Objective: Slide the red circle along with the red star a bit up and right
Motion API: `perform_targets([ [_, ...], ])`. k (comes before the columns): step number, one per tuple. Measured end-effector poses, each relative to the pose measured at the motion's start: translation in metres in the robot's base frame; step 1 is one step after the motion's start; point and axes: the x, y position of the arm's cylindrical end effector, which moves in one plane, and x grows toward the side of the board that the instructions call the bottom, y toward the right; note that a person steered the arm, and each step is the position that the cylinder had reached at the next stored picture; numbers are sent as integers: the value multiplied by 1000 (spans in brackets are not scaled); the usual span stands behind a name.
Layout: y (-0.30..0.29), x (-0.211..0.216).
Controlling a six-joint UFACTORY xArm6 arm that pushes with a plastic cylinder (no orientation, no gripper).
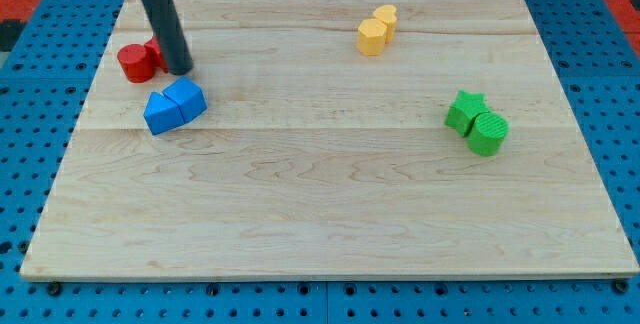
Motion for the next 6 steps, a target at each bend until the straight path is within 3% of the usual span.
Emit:
perform_targets([
  [2,-97,16],
  [3,-105,0],
  [4,-84,-46],
  [5,-39,-51],
  [6,-66,-50],
])
